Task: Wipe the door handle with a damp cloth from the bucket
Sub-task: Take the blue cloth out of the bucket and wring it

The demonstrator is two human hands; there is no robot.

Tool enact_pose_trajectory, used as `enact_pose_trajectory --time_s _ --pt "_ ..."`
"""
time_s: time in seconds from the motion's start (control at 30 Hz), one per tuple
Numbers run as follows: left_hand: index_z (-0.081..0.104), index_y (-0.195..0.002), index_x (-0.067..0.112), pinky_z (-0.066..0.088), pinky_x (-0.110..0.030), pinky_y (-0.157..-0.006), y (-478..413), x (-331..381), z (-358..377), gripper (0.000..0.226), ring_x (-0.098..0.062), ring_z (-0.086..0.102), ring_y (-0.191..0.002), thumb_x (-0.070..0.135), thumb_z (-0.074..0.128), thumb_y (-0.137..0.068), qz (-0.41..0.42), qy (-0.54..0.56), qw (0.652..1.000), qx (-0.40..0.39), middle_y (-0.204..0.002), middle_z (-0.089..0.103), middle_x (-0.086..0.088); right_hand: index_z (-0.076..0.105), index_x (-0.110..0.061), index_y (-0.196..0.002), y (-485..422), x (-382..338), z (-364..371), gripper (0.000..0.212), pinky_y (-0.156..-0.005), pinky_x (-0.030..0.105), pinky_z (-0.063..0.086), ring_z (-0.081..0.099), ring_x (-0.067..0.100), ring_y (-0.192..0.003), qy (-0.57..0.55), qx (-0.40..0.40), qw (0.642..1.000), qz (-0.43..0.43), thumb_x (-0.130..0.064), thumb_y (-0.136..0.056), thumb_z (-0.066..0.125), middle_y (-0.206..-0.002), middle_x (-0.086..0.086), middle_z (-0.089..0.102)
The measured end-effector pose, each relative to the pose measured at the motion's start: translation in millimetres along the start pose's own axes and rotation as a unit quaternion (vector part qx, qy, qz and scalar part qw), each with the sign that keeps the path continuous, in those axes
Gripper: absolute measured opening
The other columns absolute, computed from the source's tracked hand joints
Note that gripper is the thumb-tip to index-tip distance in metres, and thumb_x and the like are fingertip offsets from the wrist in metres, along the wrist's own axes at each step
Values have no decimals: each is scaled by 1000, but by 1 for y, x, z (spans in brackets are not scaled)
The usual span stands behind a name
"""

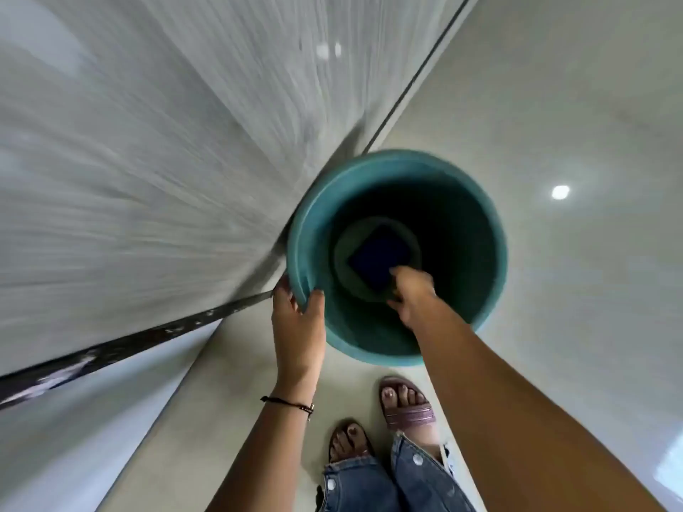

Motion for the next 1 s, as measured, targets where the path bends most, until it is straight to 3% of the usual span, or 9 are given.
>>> enact_pose_trajectory --time_s 0.07,0.2,0.43,0.5,0.6,0.73,0.8,0.9,1.0 --pt "56 -126 13 48 -2 -70 -13 -4 5 34 -12 63 -94 9 53 -92 25 -4 999 31 -111 66 0 39 -7 -141 -34 7 9 45 -98 41 45 52 32 -122 -8 21 999 27 -11 -96 47 -136 13 52" --pt "60 -122 11 52 -30 -92 -19 -18 11 33 -18 66 -105 4 50 -91 22 34 998 37 -114 70 -3 34 -10 -144 -88 23 38 46 -108 39 38 41 29 -136 -26 -2 998 62 -24 -101 35 -151 7 40" --pt "62 -121 12 53 -31 -91 -23 -21 9 32 -18 67 -101 5 50 -92 16 29 999 43 -111 71 -2 46 -7 -135 -102 20 35 48 -94 41 49 57 30 -106 -52 57 997 26 -20 -90 56 -133 13 57" --pt "62 -120 12 51 -29 -87 -21 -19 9 30 -18 66 -100 10 50 -93 0 3 1000 29 -110 71 -2 52 -3 -129 -77 10 28 49 -93 39 52 59 29 -101 -69 58 996 -6 -16 -83 62 -122 14 62" --pt "58 -123 8 46 -29 -81 -13 -17 6 31 -25 63 -101 22 52 -95 -56 -37 998 18 -113 68 -8 64 -1 -108 -14 -15 22 40 -71 34 51 60 25 -86 -115 8 992 -54 -11 -70 64 -98 13 63" --pt "42 -140 3 42 -40 -102 36 9 -4 62 -32 52 -123 46 43 -96 -156 -36 987 22 -139 52 -17 61 -9 -83 91 -30 4 29 -69 32 46 54 24 -79 -205 -123 970 -33 -3 -56 52 -86 10 59" --pt "45 -139 9 39 -39 -103 79 43 -13 60 -27 50 -126 51 41 -95 -156 -1 988 0 -140 52 -11 58 -8 -84 148 -33 -19 30 -63 29 44 52 19 -70 -164 -151 974 -36 -2 -55 51 -79 7 55" --pt "59 -126 15 45 -34 -100 154 98 -25 49 -15 61 -116 50 48 -93 -160 121 973 -118 -126 65 -3 57 -7 -102 241 -32 -47 31 -56 25 48 57 17 -71 -87 -210 973 -36 1 -72 55 -86 8 59" --pt "67 -106 7 50 -47 -95 225 147 -72 39 -27 67 -101 36 68 -81 -119 146 971 -147 -111 70 -19 59 -3 -115 344 -34 -71 28 -64 29 58 67 20 -81 -29 -268 962 -45 -2 -87 57 -97 10 69"
Point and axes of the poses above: each hand's wrist, its own y-axis away from the middle knuckle, its own z-axis out of the palm, x = y × z, the point moved 8 cm from there along -y, towards the middle knuckle
